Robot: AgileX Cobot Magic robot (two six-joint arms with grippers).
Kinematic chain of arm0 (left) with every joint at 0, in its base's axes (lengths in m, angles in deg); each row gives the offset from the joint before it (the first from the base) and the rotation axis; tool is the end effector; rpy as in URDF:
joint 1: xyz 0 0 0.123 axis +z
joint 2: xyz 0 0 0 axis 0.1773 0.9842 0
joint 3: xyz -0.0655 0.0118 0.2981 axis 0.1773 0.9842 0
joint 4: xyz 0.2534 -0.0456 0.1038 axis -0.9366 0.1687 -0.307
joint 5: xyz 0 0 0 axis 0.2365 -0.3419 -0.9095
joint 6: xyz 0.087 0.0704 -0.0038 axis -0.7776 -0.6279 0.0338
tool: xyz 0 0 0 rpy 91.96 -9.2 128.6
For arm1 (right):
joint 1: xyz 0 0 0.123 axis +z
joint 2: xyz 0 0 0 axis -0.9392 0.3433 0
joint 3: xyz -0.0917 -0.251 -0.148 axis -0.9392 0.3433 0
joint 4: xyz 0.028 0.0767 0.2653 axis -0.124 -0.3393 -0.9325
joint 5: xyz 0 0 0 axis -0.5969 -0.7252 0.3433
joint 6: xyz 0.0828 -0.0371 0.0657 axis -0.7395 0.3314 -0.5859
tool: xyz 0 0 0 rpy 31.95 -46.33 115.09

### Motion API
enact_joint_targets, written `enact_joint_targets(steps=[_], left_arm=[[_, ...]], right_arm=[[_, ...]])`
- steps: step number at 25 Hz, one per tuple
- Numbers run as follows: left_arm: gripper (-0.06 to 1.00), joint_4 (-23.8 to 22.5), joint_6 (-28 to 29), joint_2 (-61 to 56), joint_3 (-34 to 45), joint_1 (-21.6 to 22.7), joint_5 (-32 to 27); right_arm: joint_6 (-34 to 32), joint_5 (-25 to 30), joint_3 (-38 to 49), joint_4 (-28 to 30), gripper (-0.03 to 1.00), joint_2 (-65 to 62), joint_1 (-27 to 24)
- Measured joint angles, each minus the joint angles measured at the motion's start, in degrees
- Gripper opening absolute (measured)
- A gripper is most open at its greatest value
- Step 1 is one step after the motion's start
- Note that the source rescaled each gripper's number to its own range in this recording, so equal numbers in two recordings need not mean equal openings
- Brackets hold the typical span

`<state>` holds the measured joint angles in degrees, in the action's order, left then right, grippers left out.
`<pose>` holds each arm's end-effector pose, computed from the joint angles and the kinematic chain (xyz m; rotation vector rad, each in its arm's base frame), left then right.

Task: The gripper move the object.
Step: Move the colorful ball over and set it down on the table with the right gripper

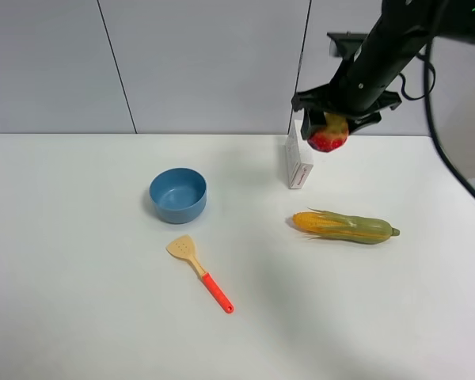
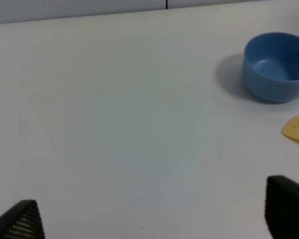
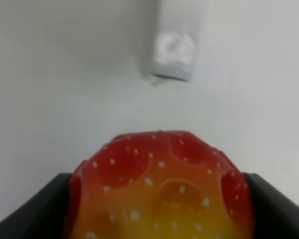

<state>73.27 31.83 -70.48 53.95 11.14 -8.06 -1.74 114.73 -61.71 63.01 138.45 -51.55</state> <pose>0.0148 -0.0004 0.2836 0.0169 2.0230 0.0227 0.4010 0.1483 0.2925 -0.3573 2.6848 0.2964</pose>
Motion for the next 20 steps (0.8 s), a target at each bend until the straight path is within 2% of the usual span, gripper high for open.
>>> enact_joint_targets(steps=[6,8,11,16,20], left_arm=[[1.00,0.0,0.0,0.0,0.0,0.0,0.0],[1.00,0.0,0.0,0.0,0.0,0.0,0.0],[1.00,0.0,0.0,0.0,0.0,0.0,0.0],[1.00,0.0,0.0,0.0,0.0,0.0,0.0],[1.00,0.0,0.0,0.0,0.0,0.0,0.0]], right_arm=[[23.0,-4.7,0.0,-13.3,0.00,-8.3,4.9],[27.6,-7.0,0.0,-15.7,0.00,-8.9,7.8],[29.9,-13.2,0.1,-17.0,0.00,-8.7,13.3],[30.4,-31.6,0.2,-17.1,0.00,-6.0,21.8],[30.4,-45.3,0.2,-18.8,0.00,-1.8,25.2]])
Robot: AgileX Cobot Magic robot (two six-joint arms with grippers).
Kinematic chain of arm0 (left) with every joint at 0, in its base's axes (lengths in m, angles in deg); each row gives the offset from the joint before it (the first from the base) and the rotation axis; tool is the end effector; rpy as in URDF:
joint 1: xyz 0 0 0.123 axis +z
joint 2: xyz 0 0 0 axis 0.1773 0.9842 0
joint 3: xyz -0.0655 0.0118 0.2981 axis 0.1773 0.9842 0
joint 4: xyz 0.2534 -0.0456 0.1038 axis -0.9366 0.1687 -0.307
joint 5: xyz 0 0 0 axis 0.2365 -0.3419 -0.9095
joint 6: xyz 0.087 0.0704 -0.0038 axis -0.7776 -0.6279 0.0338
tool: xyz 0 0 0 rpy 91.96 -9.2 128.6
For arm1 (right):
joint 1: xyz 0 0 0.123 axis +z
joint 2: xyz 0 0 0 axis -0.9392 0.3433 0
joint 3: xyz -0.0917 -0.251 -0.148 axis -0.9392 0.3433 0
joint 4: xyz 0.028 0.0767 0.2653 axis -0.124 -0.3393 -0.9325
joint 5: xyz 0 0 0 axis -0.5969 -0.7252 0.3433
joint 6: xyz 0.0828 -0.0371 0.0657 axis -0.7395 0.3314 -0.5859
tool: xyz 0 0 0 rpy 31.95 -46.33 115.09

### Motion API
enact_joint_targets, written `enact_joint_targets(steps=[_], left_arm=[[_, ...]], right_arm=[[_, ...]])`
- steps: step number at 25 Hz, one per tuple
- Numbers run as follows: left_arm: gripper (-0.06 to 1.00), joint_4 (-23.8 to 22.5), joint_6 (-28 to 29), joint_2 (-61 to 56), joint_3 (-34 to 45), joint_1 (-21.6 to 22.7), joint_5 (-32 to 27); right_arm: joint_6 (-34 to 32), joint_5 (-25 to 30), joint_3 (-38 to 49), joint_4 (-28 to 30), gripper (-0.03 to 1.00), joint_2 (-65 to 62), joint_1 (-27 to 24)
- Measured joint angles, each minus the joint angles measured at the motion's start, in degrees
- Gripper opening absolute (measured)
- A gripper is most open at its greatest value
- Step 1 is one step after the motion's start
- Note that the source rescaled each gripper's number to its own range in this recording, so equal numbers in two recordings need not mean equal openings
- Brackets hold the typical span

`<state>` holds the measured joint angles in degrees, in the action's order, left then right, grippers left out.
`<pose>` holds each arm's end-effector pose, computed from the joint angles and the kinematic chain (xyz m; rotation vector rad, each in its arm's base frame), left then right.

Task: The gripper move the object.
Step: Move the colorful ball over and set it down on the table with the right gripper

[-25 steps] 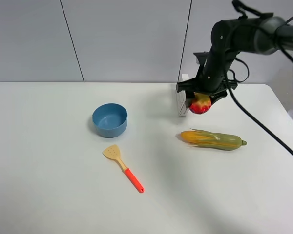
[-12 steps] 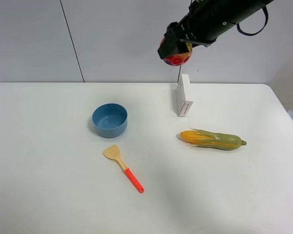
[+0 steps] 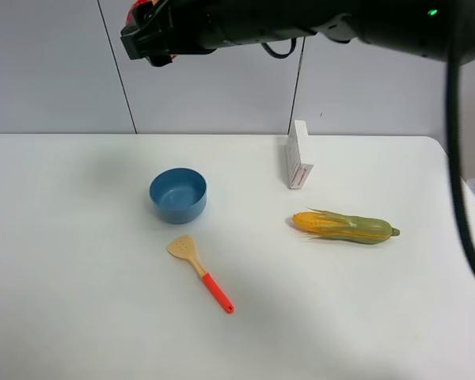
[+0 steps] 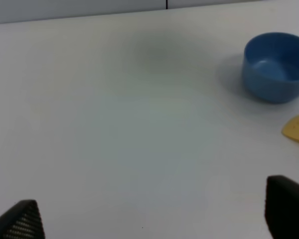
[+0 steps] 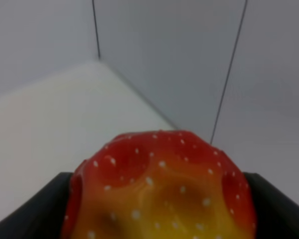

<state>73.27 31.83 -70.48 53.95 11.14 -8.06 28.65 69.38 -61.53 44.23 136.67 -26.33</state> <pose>0.0148 -0.0004 0.2836 0.0169 2.0230 0.0227 0.3388 0.3364 0.3720 -0.8090 1.7091 0.5692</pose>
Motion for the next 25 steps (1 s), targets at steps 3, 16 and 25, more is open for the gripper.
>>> enact_joint_targets(steps=[3,16,25], left_arm=[[1.00,0.0,0.0,0.0,0.0,0.0,0.0],[1.00,0.0,0.0,0.0,0.0,0.0,0.0],[1.00,0.0,0.0,0.0,0.0,0.0,0.0]], right_arm=[[0.0,-7.0,0.0,-1.2,0.00,4.1,0.2],[0.8,-30.2,0.0,-3.9,0.00,23.4,0.2],[1.5,-35.4,-3.4,-5.9,0.00,31.8,0.2]])
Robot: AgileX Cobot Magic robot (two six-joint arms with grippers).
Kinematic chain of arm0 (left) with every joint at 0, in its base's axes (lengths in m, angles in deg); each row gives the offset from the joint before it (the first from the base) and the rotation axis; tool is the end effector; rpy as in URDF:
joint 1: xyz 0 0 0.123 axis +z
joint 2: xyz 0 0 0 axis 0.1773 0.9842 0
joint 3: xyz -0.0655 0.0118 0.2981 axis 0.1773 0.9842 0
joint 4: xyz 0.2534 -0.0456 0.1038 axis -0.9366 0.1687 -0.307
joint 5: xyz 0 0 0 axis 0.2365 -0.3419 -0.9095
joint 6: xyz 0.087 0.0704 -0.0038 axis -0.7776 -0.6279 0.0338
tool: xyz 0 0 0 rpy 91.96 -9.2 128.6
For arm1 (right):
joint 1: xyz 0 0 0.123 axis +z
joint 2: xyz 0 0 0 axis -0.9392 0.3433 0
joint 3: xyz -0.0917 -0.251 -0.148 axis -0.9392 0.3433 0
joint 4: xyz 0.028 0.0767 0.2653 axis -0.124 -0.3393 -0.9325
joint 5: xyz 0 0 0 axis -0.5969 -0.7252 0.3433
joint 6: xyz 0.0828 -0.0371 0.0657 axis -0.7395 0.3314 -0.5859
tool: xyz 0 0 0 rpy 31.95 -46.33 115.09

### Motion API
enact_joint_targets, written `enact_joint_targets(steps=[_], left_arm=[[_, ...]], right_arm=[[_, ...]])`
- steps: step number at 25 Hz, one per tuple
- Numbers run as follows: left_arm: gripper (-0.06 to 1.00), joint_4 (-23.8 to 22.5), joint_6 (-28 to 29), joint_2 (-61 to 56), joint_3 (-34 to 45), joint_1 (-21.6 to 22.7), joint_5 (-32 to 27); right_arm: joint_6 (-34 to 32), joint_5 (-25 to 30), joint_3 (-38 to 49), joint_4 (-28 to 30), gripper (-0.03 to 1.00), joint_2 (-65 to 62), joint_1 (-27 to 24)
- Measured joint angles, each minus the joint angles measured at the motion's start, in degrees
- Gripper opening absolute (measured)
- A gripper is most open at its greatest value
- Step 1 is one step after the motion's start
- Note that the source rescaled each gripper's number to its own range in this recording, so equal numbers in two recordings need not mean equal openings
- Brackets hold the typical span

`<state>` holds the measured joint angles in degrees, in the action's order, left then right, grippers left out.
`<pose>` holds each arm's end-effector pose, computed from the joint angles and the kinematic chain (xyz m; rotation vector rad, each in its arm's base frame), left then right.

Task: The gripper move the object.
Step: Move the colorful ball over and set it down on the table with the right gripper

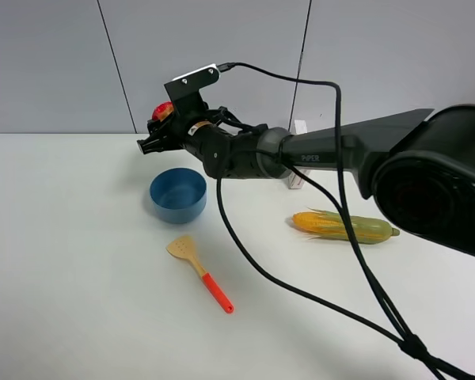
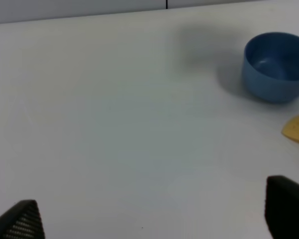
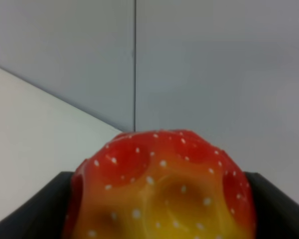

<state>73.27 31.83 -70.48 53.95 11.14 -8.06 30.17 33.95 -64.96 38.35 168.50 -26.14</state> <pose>0.0148 -0.0004 0.2836 0.0169 2.0230 0.0227 0.4342 0.3809 0.1533 -0.5375 1.7401 0.3240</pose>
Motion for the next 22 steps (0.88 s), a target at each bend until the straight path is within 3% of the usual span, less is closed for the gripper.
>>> enact_joint_targets(steps=[4,8,14,19,22], left_arm=[[1.00,0.0,0.0,0.0,0.0,0.0,0.0],[1.00,0.0,0.0,0.0,0.0,0.0,0.0],[1.00,0.0,0.0,0.0,0.0,0.0,0.0],[1.00,0.0,0.0,0.0,0.0,0.0,0.0],[1.00,0.0,0.0,0.0,0.0,0.0,0.0]], right_arm=[[2.5,2.4,-7.2,-3.0,0.00,3.2,0.0],[8.9,9.2,-14.5,-11.0,0.00,5.5,-0.8],[16.8,18.3,-16.9,-21.0,0.00,6.8,-3.9],[17.8,23.5,-17.0,-21.5,0.00,7.6,-6.9],[17.9,23.8,-17.0,-21.0,0.00,8.0,-7.1]])
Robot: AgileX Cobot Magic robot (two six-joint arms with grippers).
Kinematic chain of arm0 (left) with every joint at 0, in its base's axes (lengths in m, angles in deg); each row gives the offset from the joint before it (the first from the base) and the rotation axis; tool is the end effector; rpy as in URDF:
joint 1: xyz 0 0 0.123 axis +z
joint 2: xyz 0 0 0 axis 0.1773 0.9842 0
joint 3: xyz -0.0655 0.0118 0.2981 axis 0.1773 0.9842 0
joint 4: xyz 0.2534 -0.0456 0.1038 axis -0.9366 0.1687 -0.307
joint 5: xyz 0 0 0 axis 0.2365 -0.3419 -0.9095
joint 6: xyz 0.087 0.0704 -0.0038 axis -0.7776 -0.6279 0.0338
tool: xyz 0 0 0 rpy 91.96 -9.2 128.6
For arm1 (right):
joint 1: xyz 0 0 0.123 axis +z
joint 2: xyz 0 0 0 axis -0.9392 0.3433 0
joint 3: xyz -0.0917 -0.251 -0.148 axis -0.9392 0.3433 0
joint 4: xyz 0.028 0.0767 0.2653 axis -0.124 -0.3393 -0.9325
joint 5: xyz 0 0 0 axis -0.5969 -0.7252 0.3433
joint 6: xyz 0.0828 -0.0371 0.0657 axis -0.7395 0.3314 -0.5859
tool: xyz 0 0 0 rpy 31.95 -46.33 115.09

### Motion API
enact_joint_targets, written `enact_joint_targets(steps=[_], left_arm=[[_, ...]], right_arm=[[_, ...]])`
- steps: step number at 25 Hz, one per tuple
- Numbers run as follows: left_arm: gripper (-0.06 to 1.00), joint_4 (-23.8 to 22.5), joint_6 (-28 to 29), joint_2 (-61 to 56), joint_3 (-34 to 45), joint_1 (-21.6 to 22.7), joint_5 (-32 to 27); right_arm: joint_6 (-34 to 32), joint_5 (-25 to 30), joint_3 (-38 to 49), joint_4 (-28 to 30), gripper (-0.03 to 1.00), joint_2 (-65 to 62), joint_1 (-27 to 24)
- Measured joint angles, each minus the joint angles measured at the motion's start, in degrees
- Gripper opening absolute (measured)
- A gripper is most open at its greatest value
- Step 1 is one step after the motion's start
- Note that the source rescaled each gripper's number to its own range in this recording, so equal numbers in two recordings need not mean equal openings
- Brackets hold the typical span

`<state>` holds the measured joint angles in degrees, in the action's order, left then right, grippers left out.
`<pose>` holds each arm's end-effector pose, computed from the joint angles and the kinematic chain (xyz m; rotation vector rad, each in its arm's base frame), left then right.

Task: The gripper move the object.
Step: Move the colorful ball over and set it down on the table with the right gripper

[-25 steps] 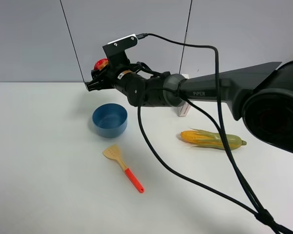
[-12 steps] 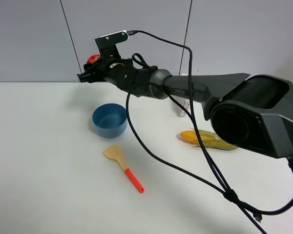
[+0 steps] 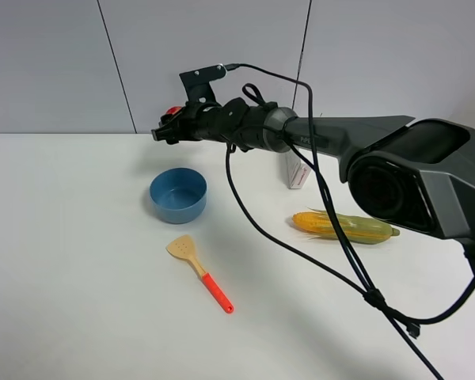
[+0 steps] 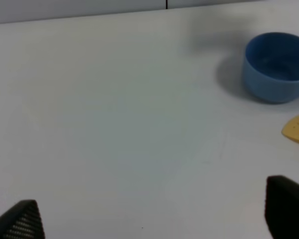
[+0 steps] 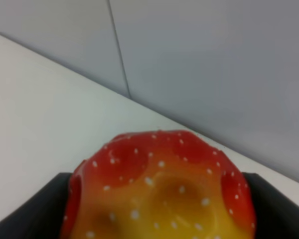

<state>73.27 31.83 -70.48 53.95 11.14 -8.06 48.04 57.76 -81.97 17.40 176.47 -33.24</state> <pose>0.0148 -0.0004 0.2836 0.0169 2.0230 0.0227 0.4952 0.3679 0.1369 -0.5588 1.9647 0.4489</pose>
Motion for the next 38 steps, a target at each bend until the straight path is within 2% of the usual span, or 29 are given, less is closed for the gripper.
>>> enact_joint_targets(steps=[13,38], left_arm=[[1.00,0.0,0.0,0.0,0.0,0.0,0.0],[1.00,0.0,0.0,0.0,0.0,0.0,0.0]], right_arm=[[-0.1,2.8,0.0,0.3,0.00,3.6,0.0],[-0.1,0.1,0.0,0.3,0.01,5.6,0.0]])
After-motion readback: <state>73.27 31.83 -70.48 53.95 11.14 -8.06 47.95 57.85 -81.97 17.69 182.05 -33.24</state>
